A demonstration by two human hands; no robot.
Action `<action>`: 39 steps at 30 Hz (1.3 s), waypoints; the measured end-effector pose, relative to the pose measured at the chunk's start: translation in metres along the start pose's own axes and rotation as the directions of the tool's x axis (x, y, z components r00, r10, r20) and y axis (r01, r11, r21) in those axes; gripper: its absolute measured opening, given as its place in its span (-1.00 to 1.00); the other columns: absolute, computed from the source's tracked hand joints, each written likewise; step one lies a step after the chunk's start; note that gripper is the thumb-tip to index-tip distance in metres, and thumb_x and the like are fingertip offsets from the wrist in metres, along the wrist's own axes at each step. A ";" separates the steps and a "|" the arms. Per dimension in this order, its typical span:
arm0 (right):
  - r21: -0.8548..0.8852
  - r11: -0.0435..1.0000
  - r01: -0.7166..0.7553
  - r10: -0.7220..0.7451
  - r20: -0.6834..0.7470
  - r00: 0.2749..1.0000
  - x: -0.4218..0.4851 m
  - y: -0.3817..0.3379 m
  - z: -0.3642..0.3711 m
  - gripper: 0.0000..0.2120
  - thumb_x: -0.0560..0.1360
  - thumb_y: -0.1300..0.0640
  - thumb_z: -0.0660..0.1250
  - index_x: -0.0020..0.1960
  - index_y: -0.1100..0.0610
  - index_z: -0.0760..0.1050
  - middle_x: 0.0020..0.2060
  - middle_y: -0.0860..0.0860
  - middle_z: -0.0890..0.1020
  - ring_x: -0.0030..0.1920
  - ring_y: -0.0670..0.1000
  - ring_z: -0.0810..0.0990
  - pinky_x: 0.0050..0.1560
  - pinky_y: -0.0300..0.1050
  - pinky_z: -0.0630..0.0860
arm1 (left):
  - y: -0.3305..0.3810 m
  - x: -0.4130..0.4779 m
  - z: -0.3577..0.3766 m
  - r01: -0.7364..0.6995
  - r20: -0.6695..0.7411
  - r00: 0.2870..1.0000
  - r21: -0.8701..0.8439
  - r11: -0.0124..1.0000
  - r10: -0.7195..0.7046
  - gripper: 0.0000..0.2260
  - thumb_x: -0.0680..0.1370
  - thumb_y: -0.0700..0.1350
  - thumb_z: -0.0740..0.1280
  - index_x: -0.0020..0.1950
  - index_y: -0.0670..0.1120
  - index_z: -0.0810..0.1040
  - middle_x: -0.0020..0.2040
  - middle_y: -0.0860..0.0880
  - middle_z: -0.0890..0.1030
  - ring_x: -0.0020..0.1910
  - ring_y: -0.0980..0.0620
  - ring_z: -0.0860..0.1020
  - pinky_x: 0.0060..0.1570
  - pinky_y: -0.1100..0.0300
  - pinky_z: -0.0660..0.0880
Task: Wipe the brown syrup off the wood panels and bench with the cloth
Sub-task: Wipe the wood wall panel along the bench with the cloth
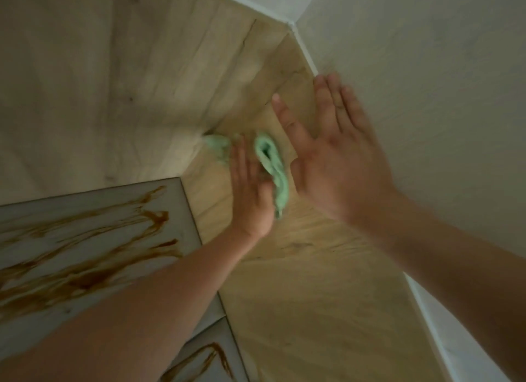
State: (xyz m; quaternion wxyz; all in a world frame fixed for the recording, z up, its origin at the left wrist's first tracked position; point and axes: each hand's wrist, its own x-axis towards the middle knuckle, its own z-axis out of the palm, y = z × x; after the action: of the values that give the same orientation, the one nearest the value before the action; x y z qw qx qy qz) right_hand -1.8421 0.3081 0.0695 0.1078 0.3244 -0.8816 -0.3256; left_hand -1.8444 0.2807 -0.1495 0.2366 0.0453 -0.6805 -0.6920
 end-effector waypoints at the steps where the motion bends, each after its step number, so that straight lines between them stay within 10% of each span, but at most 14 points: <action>1: 0.012 1.000 -0.008 0.008 -0.002 1.000 -0.001 0.000 -0.001 -0.31 0.62 -0.05 0.06 0.70 0.06 -0.02 0.55 0.52 0.08 0.62 0.42 0.03 0.62 0.26 -0.02 | 0.010 -0.018 -0.001 -0.104 0.087 0.991 0.055 0.993 0.099 -0.39 0.69 -0.10 0.05 0.69 0.07 -0.15 0.70 -0.06 -0.13 0.67 -0.18 -0.11 0.61 -0.26 -0.05; 9: 0.051 0.999 -0.018 0.020 -0.047 0.999 0.003 -0.001 -0.004 -0.32 0.69 -0.16 0.00 0.69 0.14 0.00 0.56 0.49 0.10 0.62 0.39 0.05 0.63 0.25 -0.02 | 0.038 0.100 -0.011 -0.298 -0.060 0.937 0.381 0.875 0.345 -0.28 0.62 -0.22 0.39 0.65 -0.17 0.04 0.62 -0.29 0.18 0.63 -0.21 0.11 0.62 -0.05 -0.06; 14: 0.031 0.999 -0.029 0.029 -0.002 1.000 -0.002 0.000 0.001 -0.30 0.66 -0.15 0.01 0.68 0.22 0.04 0.56 0.49 0.10 0.62 0.39 0.06 0.63 0.25 -0.01 | 0.028 0.008 -0.004 -0.264 0.090 0.964 0.181 0.947 0.251 -0.42 0.72 0.06 -0.08 0.67 -0.22 0.00 0.68 -0.19 -0.05 0.66 -0.28 -0.05 0.60 -0.27 -0.01; 18: 0.041 0.997 -0.063 0.060 0.060 0.996 0.002 -0.004 -0.009 -0.34 0.67 -0.06 -0.03 0.66 0.27 0.07 0.57 0.46 0.10 0.63 0.36 0.06 0.63 0.22 -0.01 | 0.026 -0.028 -0.018 -0.295 0.259 0.936 0.215 0.931 0.237 -0.35 0.64 0.03 -0.04 0.67 0.11 -0.29 0.67 0.03 -0.29 0.66 -0.11 -0.27 0.58 -0.32 -0.04; 25: -0.102 0.995 0.017 -0.025 -0.076 0.997 -0.060 0.033 -0.040 -0.51 0.60 0.27 0.14 0.50 0.38 0.37 0.52 0.31 0.37 0.57 0.35 0.26 0.57 0.29 0.18 | 0.094 0.090 -0.024 -0.275 0.038 0.961 0.265 0.924 0.275 -0.44 0.63 -0.11 0.01 0.60 -0.30 0.12 0.58 -0.42 0.17 0.58 -0.42 0.11 0.49 -0.49 0.10; 34: 0.092 0.994 0.057 -0.041 -0.165 0.985 -0.123 0.035 -0.060 -0.71 0.56 0.36 0.12 0.02 0.22 0.62 0.19 0.21 0.64 0.27 0.31 0.59 0.25 0.17 0.49 | 0.101 -0.098 0.008 -0.275 0.309 0.925 0.148 0.950 0.219 -0.36 0.65 0.33 -0.20 0.69 0.09 -0.06 0.66 -0.28 0.05 0.63 -0.40 -0.01 0.52 -0.41 0.03; 39: 0.158 0.987 -0.020 0.036 -0.099 0.995 -0.133 0.038 -0.055 -0.77 0.41 0.43 0.30 0.01 0.25 0.58 0.10 0.19 0.62 0.07 0.28 0.58 0.02 0.17 0.54 | 0.118 0.034 0.003 -0.134 0.002 0.991 0.184 0.974 0.136 -0.39 0.63 0.05 -0.01 0.66 -0.13 0.12 0.63 -0.32 0.13 0.63 -0.33 0.05 0.55 -0.34 0.04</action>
State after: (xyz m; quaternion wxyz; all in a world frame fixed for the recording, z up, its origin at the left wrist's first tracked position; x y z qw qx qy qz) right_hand -1.7372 0.3882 0.1389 0.1309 0.3357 -0.9023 -0.2367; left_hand -1.8444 0.2743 -0.0269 0.2815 0.0240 -0.7416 -0.6084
